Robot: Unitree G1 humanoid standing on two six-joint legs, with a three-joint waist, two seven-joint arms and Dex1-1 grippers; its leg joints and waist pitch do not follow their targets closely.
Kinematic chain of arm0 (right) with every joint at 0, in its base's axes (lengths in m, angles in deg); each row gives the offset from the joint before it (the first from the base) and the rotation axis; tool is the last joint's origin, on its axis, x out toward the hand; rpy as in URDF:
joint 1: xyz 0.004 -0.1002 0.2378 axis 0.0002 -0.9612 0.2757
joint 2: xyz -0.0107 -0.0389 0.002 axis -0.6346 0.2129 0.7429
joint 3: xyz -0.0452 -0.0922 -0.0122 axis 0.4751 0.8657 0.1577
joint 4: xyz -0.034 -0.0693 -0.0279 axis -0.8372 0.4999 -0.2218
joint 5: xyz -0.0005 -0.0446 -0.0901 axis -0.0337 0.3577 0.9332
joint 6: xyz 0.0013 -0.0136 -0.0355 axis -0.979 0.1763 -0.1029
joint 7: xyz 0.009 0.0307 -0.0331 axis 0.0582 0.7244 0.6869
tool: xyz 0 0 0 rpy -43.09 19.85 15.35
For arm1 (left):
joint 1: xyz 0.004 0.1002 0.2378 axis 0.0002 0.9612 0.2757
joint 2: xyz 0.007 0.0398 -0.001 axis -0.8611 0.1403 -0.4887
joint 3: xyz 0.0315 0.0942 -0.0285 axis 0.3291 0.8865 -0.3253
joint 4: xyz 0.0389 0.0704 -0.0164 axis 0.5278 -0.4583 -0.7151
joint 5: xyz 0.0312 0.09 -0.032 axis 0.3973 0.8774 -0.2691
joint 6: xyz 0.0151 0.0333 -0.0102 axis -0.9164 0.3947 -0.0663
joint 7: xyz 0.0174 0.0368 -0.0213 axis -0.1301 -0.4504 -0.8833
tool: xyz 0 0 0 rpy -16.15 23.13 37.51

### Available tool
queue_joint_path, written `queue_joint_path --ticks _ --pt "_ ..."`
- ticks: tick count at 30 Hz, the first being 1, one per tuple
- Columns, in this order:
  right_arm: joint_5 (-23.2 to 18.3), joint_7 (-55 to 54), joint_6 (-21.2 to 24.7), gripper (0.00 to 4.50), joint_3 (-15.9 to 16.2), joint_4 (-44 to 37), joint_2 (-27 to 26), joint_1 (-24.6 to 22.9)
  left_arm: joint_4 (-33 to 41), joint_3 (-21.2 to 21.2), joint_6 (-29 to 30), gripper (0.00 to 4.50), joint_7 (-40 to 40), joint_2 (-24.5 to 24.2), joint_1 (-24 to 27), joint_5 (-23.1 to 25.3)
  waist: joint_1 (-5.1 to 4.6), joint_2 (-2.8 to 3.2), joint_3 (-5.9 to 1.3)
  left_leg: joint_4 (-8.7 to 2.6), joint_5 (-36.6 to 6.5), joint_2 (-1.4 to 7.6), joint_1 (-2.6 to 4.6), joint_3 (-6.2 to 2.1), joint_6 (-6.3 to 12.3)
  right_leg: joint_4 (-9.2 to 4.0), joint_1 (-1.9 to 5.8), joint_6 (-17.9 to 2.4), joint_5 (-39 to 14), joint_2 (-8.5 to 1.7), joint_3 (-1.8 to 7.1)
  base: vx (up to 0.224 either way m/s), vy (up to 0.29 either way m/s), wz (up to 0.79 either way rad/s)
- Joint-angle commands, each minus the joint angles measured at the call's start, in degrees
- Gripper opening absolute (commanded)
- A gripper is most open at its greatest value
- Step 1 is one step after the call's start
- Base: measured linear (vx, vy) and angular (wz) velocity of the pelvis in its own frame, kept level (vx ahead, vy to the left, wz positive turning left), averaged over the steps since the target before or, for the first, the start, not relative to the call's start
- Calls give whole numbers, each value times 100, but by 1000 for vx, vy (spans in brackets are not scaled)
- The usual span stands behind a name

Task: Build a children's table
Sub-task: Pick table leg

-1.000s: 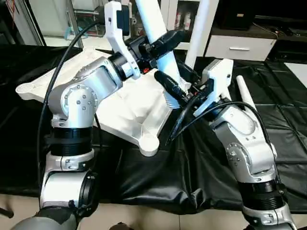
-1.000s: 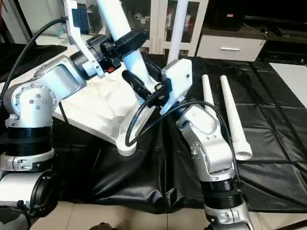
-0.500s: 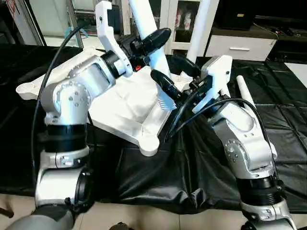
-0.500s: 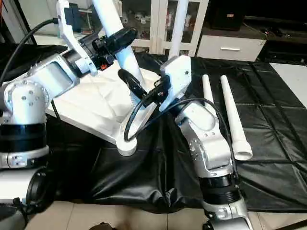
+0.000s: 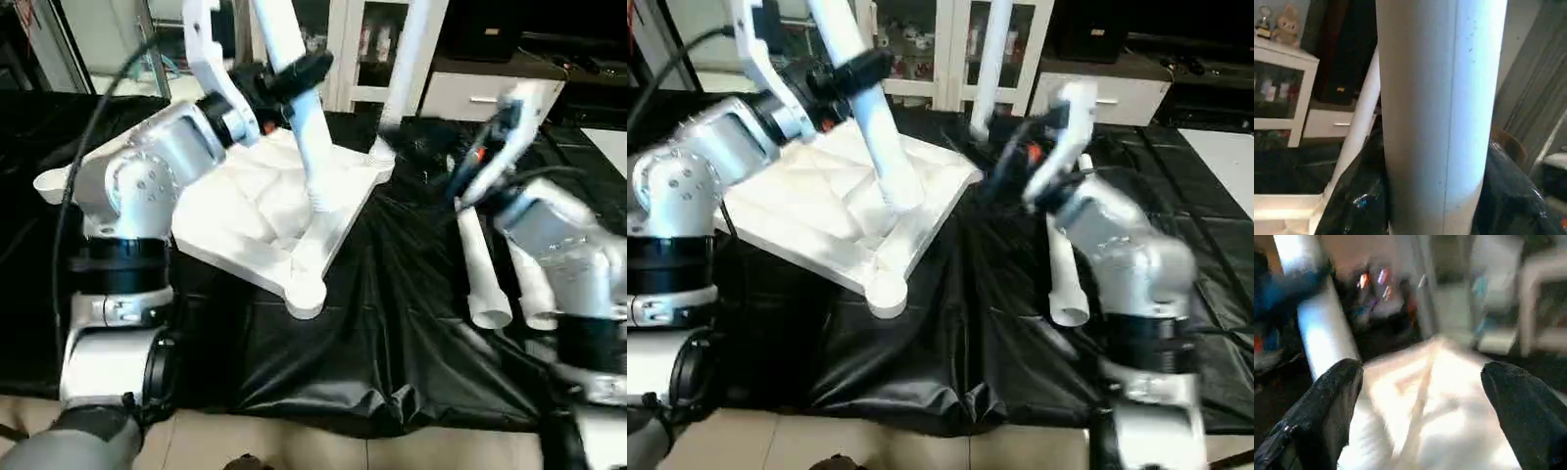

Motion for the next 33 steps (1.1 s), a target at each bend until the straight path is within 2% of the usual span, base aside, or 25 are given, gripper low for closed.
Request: queue_joint_path --ticks 1,4,5,7,11,13,14,16,18,20,21,22,25,27,30,33 --pt "-508 124 411 420 -220 88 42 92 -13 93 -33 188 114 -32 -160 8 38 -50 -450 -346 81 450 88 -135 318 -340 358 -1578 721 -593 283 0 0 0" --pt "-749 146 562 420 -307 130 42 149 37 83 -18 188 195 -26 -146 -42 34 -54 -450 -347 99 470 99 -137 317 -339 340 -1595 637 -591 273 0 0 0" --pt "-887 142 687 420 -378 165 40 219 73 63 3 188 253 -13 -135 -107 31 -67 -448 -350 109 467 101 -134 320 -342 340 -1599 622 -587 272 0 0 0" --pt "-1130 176 911 420 -588 225 7 340 129 77 19 188 349 -15 -109 -171 45 -57 -445 -350 102 467 108 -129 319 -345 326 -1628 519 -591 270 0 0 0" --pt "-1306 241 1080 420 -703 245 31 397 158 77 57 188 410 -13 -91 -222 66 -52 -442 -350 88 470 104 -127 296 -346 322 -1602 488 -590 267 0 0 0" --pt "-1507 321 1216 420 -786 264 92 419 266 2 213 188 668 -6 -57 -527 94 -52 -452 -345 144 465 115 -120 266 -334 310 -1624 526 -592 265 0 0 0" --pt "-1507 321 1216 420 -786 264 92 419 266 2 213 188 668 -6 -57 -527 106 -50 -454 -344 139 464 116 -118 262 -336 310 -1640 523 -597 263 0 0 0" --pt "-1589 434 1262 420 -727 178 179 383 498 -45 434 188 1203 -49 59 -984 141 -56 -452 -344 134 468 120 -112 220 -328 303 -1647 508 -595 263 0 0 0" --pt "-1614 554 1338 420 -599 33 233 349 785 68 573 188 1846 -174 234 -1297 160 -60 -451 -351 167 472 116 -103 190 -313 287 -1650 535 -582 262 0 0 0" --pt "-1606 742 1455 420 -415 -106 274 336 932 221 591 188 2196 -272 316 -1340 162 -43 -438 -358 79 462 111 -106 199 -332 288 -1600 423 -579 265 0 0 0" --pt "-1546 865 1483 420 -242 -188 317 330 938 295 592 188 2261 -302 315 -1295 154 -39 -434 -364 28 462 111 -106 199 -343 291 -1553 342 -573 268 0 0 0" --pt "-1357 1071 1456 420 115 -315 436 319 893 390 575 188 2297 -323 288 -1213 157 -21 -420 -372 -100 467 113 -118 155 -367 295 -1489 159 -574 267 0 0 0" --pt "-1274 1160 1435 420 276 -364 484 324 869 451 548 188 2336 -347 277 -1159 153 -23 -413 -399 -264 482 125 -123 12 -394 289 -1386 -92 -587 279 0 0 0" --pt "-1213 1379 1431 420 540 -452 582 380 811 634 481 187 2473 -437 281 -1008 149 -34 -411 -409 -314 482 126 -122 -77 -403 293 -1326 -165 -579 284 0 0 0" --pt "-1295 1611 1505 420 673 -603 650 441 693 787 420 186 2695 -531 289 -890 145 -49 -413 -406 -245 475 116 -123 -71 -395 296 -1284 -116 -585 291 0 0 0" --pt "-1291 1745 1460 420 730 -691 726 415 577 864 342 186 2813 -572 270 -800 150 -53 -421 -397 -176 483 114 -125 21 -387 294 -1272 -41 -588 290 0 0 0"
